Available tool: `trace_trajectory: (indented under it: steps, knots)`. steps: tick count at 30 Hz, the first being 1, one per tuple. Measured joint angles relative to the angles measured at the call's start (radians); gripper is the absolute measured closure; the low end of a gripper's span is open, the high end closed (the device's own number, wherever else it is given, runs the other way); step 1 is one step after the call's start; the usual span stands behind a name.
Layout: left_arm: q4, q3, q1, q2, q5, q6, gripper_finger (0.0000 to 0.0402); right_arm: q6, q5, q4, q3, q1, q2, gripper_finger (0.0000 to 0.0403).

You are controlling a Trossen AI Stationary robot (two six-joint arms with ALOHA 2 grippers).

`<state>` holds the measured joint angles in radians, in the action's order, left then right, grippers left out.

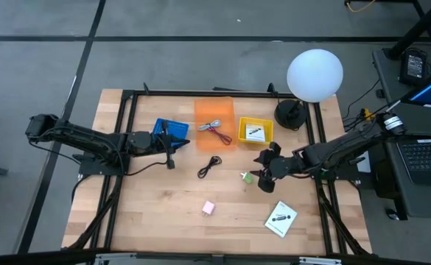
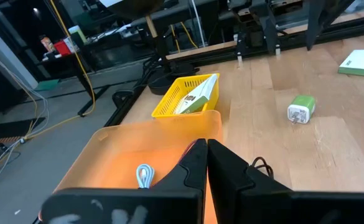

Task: Pick and place items into bin
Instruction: Put the green charger adapter into the blue bin

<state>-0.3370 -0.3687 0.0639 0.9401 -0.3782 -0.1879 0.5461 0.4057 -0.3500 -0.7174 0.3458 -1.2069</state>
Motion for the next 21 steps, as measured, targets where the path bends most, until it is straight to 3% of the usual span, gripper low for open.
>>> trace_trajectory:
  steps: [10, 21]
  knots:
    - [0.000, 0.000, 0.000, 0.000, 0.000, 0.000, 0.0384, 0.022, -0.011, -0.015, -0.002, 0.000, -0.120, 0.0185]
    - [0.000, 0.000, 0.000, 0.000, -0.024, 0.000, 0.0371, 0.057, -0.105, 0.074, -0.002, 0.000, -0.267, 0.0185]
